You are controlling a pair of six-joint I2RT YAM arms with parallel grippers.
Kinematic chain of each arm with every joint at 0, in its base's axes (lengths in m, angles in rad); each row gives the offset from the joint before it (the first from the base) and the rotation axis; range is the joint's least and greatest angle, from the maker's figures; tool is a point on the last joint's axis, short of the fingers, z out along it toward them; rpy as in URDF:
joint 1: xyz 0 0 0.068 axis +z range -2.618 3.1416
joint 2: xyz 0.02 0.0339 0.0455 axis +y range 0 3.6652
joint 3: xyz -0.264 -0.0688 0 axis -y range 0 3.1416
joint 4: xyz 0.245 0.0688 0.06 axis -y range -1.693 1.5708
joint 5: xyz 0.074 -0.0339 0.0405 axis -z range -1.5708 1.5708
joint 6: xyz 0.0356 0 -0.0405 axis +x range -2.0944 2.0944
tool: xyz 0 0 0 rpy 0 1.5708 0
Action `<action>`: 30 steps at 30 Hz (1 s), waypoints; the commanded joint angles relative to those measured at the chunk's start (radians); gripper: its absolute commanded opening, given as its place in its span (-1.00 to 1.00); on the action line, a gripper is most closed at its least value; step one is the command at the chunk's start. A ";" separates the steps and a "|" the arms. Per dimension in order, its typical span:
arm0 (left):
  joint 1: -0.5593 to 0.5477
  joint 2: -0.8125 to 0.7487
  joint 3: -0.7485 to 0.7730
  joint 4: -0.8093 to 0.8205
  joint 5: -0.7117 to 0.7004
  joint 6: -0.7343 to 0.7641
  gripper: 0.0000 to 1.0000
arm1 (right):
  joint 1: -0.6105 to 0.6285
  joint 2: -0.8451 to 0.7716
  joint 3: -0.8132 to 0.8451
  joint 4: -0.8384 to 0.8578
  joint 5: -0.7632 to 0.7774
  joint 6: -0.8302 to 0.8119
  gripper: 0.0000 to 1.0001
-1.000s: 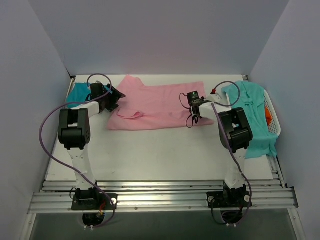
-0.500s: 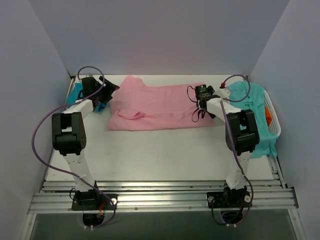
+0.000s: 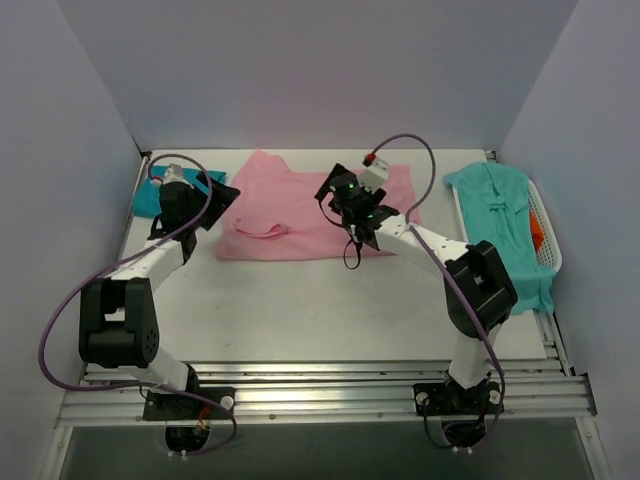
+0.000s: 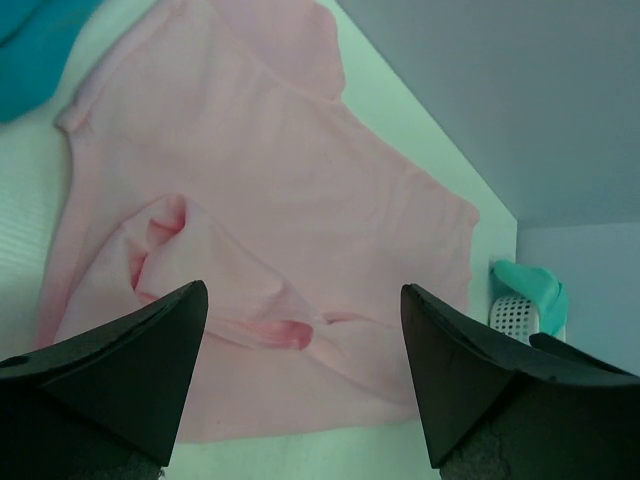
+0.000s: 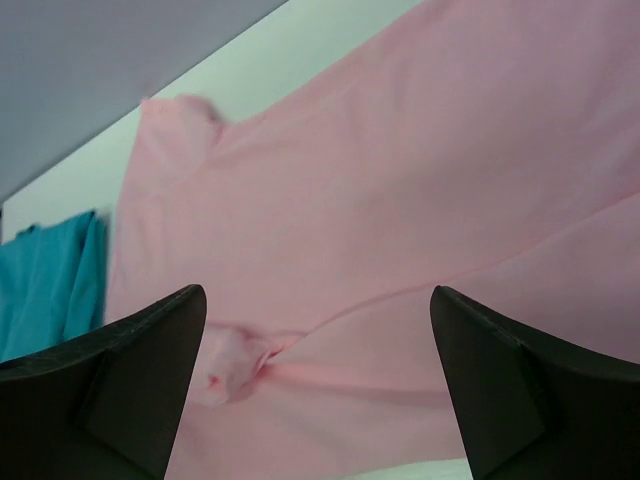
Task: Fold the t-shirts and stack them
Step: Fold the flattened tshirt in 1/3 of the way
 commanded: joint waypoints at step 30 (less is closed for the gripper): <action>0.060 -0.239 -0.270 0.030 -0.105 0.055 0.69 | 0.330 0.473 0.420 0.031 -0.150 0.027 0.67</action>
